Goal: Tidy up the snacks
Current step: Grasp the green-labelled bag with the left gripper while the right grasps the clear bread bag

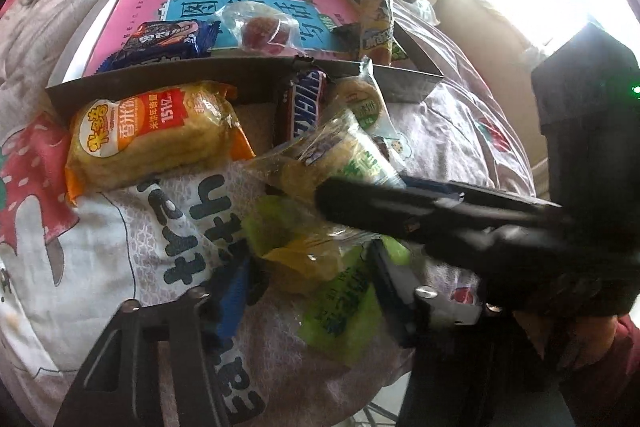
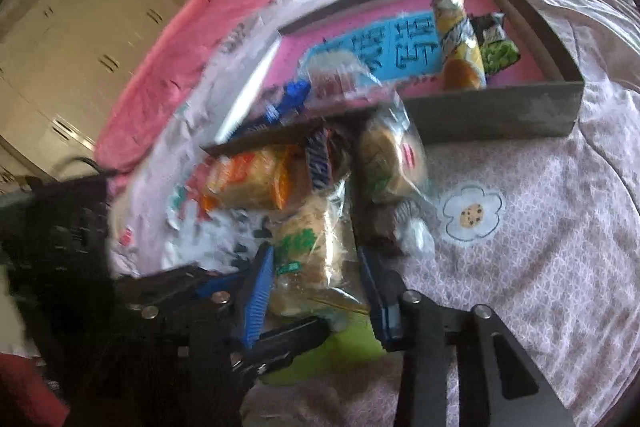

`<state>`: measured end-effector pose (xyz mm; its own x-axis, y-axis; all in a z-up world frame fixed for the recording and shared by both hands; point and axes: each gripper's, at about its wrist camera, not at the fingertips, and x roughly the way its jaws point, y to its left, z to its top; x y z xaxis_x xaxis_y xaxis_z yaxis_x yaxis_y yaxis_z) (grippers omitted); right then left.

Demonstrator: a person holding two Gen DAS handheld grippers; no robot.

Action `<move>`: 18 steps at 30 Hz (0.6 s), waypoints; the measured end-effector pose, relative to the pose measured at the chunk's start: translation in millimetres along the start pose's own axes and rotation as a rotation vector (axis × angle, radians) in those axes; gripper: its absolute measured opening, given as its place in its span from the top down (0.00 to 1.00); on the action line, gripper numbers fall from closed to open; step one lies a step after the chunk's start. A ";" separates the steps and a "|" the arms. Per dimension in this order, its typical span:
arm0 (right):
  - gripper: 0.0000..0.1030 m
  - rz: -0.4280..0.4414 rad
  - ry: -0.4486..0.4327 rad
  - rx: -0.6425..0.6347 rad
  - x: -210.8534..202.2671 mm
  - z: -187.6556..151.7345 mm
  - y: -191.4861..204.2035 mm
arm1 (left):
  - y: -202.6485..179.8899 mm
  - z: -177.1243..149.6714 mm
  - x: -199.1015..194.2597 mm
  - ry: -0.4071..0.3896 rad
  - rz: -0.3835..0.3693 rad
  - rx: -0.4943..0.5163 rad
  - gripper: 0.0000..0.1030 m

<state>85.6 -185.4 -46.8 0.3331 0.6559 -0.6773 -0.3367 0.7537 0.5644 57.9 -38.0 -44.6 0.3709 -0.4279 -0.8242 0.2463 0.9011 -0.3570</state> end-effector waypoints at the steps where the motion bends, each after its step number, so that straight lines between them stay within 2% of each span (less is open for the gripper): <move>1: 0.62 0.003 0.003 -0.001 -0.6 -0.1 -1.1 | 0.1 0.5 0.4 0.003 -0.005 0.000 0.52; 9: 0.62 0.049 0.037 -0.003 13.7 5.3 0.9 | 0.9 1.4 2.1 0.015 -0.018 0.006 0.54; 12: 0.62 0.035 0.069 -0.014 26.1 6.8 3.7 | 0.4 3.2 4.9 0.016 -0.021 0.001 0.53; 18: 0.68 0.048 0.035 -0.024 26.6 6.1 5.0 | -0.6 5.7 8.7 0.007 -0.032 -0.011 0.56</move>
<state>98.1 -163.9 -59.1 0.2853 0.6894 -0.6658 -0.3730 0.7198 0.5855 66.1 -42.7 -49.0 0.3566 -0.4558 -0.8155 0.2480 0.8878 -0.3877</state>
